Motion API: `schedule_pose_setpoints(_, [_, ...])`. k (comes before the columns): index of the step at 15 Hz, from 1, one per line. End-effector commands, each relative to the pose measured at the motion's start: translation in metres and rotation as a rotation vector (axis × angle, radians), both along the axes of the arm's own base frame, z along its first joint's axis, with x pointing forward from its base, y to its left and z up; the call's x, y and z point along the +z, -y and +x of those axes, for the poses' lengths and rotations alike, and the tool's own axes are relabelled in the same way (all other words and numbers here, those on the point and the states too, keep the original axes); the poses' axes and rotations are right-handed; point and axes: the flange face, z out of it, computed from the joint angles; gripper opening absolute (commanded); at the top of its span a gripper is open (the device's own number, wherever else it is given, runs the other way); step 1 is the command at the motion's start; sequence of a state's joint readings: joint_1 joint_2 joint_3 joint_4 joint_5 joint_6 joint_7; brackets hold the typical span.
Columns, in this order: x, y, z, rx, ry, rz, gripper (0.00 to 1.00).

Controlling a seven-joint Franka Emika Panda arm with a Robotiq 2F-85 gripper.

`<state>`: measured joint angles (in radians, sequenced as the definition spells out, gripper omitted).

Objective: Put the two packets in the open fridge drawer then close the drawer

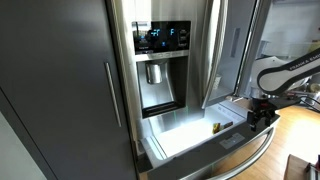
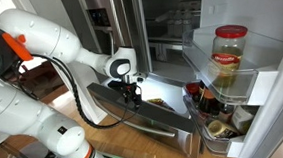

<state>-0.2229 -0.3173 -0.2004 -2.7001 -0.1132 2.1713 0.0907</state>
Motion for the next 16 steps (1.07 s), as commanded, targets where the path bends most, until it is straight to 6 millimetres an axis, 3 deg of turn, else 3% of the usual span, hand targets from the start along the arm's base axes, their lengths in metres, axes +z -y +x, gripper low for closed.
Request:
schedule_pose_setpoints(1, [-0.012, -0.007, -0.024, 0.093, 0.038, -0.037, 1.0])
schedule_pose_setpoints(2, [-0.007, 0.003, -0.005, 0.093, 0.051, -0.033, 1.0])
schedule_pose_setpoints(8, [-0.01, 0.012, 0.004, 0.163, 0.144, -0.036, 1.0])
schedule_pose_setpoints(11, [-0.017, 0.016, 0.0, 0.145, 0.139, 0.011, 1.0])
schedule_pose_setpoints(16, [-0.042, 0.04, -0.019, 0.048, 0.064, 0.026, 1.0])
